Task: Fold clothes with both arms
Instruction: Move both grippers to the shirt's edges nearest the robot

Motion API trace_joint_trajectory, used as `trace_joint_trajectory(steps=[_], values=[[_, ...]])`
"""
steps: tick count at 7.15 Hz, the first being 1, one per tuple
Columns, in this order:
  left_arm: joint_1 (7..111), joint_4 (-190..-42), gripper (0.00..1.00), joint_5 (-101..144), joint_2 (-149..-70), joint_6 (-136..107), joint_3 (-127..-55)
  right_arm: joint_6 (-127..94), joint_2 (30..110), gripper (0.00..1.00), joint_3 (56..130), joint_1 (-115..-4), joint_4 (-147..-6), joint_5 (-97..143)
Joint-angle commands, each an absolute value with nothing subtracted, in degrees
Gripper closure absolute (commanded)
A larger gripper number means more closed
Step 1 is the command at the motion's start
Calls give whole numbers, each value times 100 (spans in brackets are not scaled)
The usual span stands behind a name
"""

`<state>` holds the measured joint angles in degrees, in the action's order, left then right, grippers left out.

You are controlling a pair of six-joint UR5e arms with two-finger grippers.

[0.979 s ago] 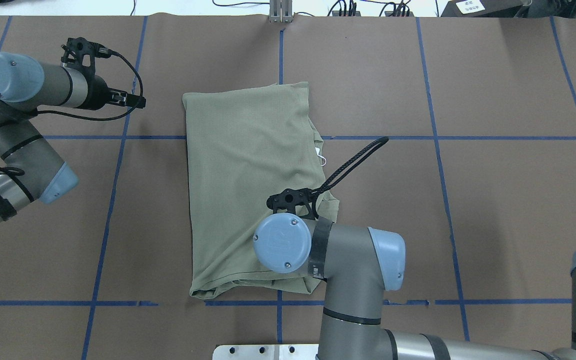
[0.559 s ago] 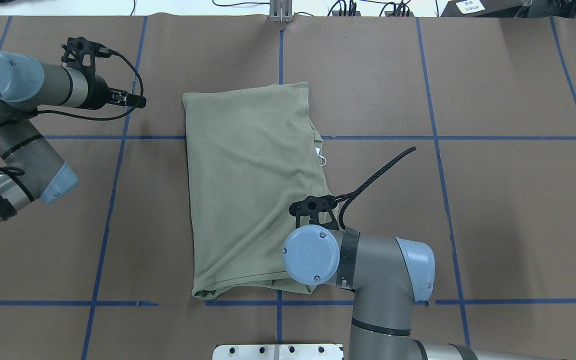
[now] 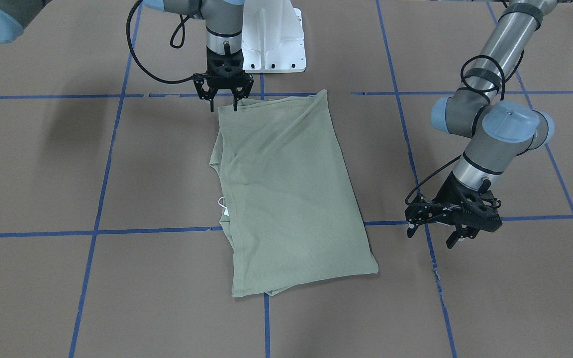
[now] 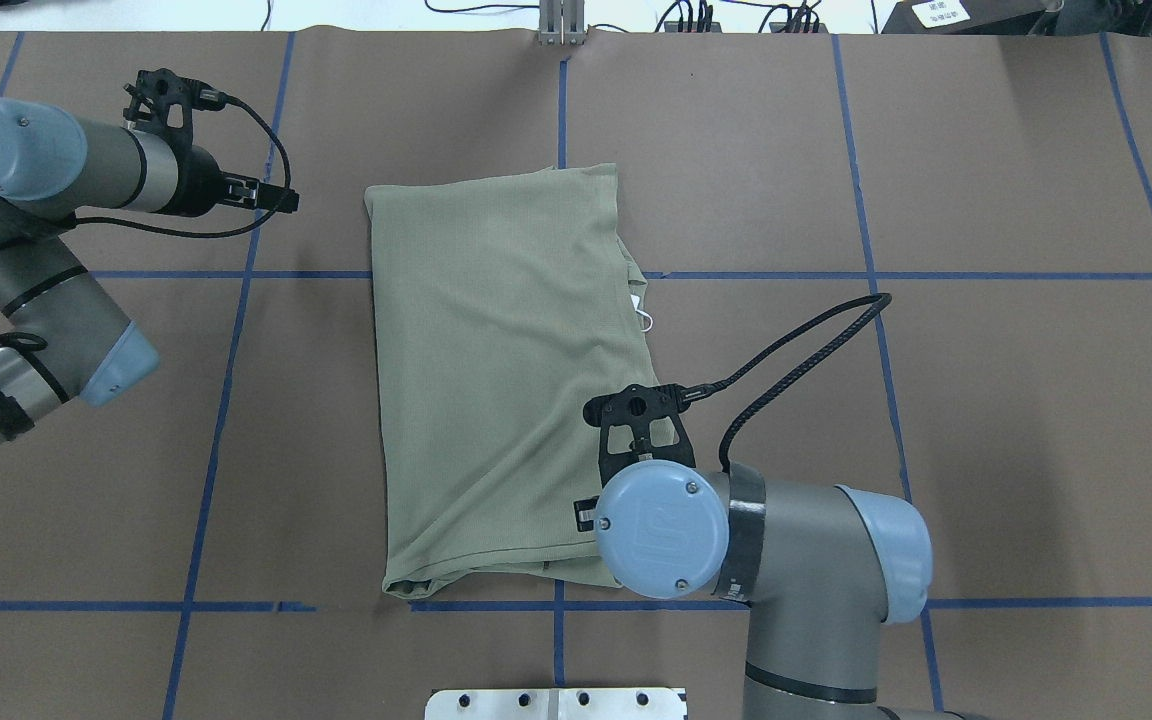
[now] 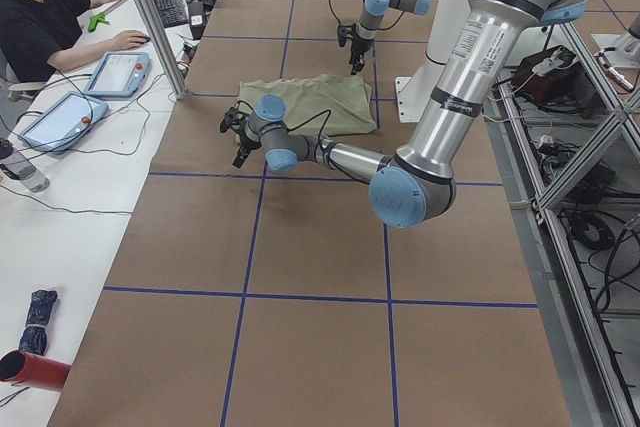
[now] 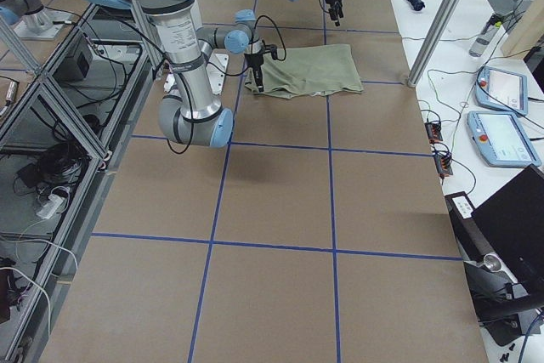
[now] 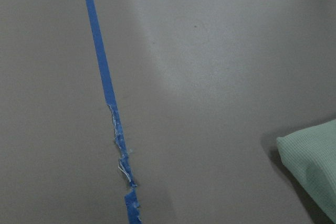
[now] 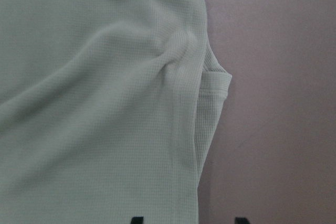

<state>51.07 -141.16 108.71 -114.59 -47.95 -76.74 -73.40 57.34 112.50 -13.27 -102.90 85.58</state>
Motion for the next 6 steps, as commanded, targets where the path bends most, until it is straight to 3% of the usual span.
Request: trace_joint_trajectory(steps=[1, 2, 4, 6], values=[[5019, -14019, 0, 11101, -10982, -5394, -8616, -7890, 6358, 0, 11540, -1380, -8564, 8552], [4871, -13932, 0, 11101, -10473, -5431, -9292, -7910, 6842, 0, 11531, -1389, -7586, 8543], [4337, -12873, 0, 11048, -9899, -6251, -10829, -8696, 6917, 0, 11584, -1415, -7400, 8456], [3153, -12534, 0, 10254, -9817, -8145, -11538, -9365, 6943, 1, 11584, -1467, -7427, 8148]])
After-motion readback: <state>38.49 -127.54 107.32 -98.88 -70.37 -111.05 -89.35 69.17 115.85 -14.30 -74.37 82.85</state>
